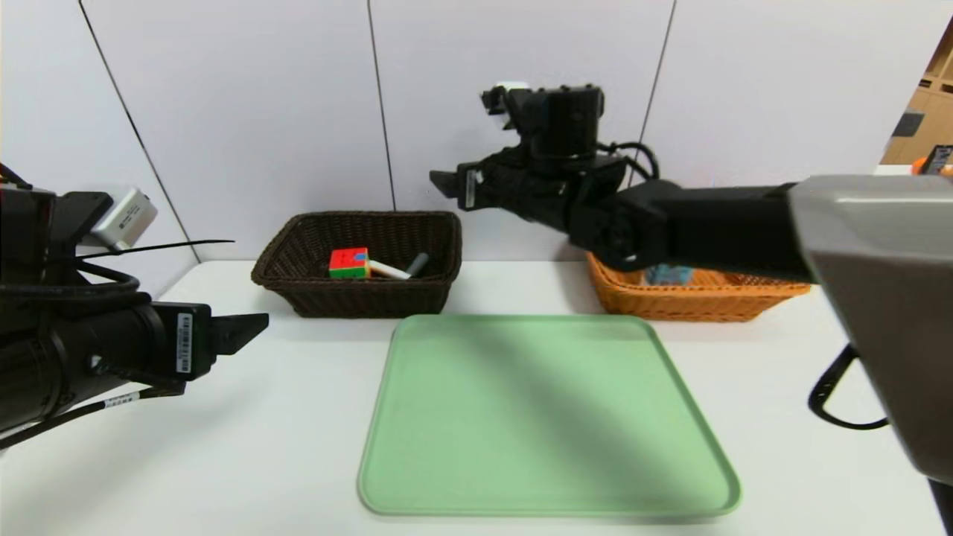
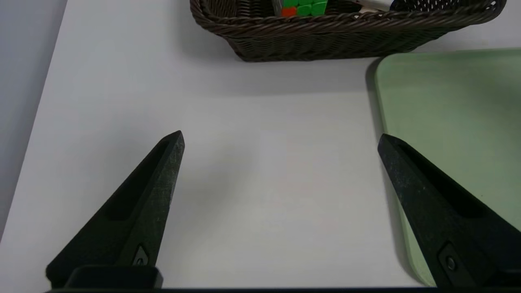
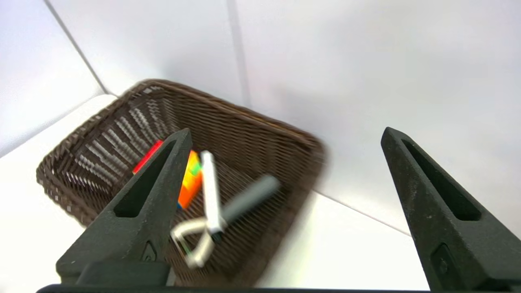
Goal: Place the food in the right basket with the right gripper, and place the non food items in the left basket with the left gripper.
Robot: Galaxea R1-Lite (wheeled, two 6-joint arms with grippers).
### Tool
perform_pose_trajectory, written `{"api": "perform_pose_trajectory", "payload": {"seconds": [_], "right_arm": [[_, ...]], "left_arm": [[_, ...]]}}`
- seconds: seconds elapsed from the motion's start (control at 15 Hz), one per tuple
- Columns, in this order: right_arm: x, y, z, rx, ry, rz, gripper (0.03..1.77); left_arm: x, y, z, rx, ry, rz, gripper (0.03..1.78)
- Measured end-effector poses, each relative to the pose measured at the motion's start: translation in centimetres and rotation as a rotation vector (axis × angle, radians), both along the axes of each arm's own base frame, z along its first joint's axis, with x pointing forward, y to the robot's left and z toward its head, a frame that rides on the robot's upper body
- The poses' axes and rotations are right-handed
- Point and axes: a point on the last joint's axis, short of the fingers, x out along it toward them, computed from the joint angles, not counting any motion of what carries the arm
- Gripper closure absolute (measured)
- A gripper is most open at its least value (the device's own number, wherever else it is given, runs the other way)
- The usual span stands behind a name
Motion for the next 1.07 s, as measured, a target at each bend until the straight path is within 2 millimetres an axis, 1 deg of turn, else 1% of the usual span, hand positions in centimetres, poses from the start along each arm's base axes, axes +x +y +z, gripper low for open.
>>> {"api": "perform_pose_trajectory", "payload": {"seconds": [0.07, 0.2, 0.27, 0.33, 0.4, 0.47, 0.53, 0.67, 0.8, 0.93, 1.07], "right_arm": [[-1.0, -1.7, 1.7, -0.029, 0.038, -0.017, 0.18], [-4.0, -5.3, 4.6, -0.112, 0.150, -0.045, 0.16], [-5.7, -7.3, 5.6, -0.159, 0.217, -0.058, 0.15], [-7.7, -9.4, 6.2, -0.215, 0.303, -0.075, 0.14], [-9.6, -11.3, 6.2, -0.272, 0.397, -0.092, 0.13], [-11.5, -13.1, 5.7, -0.330, 0.500, -0.109, 0.13], [-13.4, -14.8, 4.7, -0.390, 0.610, -0.125, 0.12], [-17.0, -17.4, 3.3, -0.455, 0.750, -0.149, 0.12], [-20.0, -19.8, 2.4, -0.457, 0.809, -0.190, 0.11], [-22.7, -22.0, 1.5, -0.439, 0.840, -0.247, 0.11], [-25.1, -23.7, 0.6, -0.410, 0.864, -0.304, 0.11]], "left_arm": [[0.1, 0.0, 0.3, 0.004, -0.007, -0.004, 0.12], [0.1, -0.1, 0.7, 0.032, -0.014, -0.019, 0.12], [0.0, 0.0, 0.9, 0.051, -0.010, -0.031, 0.12], [-0.1, 0.0, 1.0, 0.062, -0.003, -0.047, 0.12], [-0.4, 0.1, 1.0, 0.067, 0.011, -0.072, 0.12], [-0.9, 0.2, 1.0, 0.072, 0.030, -0.096, 0.12], [-1.5, 0.4, 1.0, 0.078, 0.049, -0.114, 0.12], [-3.0, 1.0, 1.2, 0.090, 0.079, -0.124, 0.12], [-4.5, 1.8, 1.4, 0.095, 0.092, -0.110, 0.12], [-5.7, 2.9, 1.7, 0.090, 0.077, -0.054, 0.12], [-6.7, 4.0, 1.9, 0.084, 0.056, 0.024, 0.12]]}}
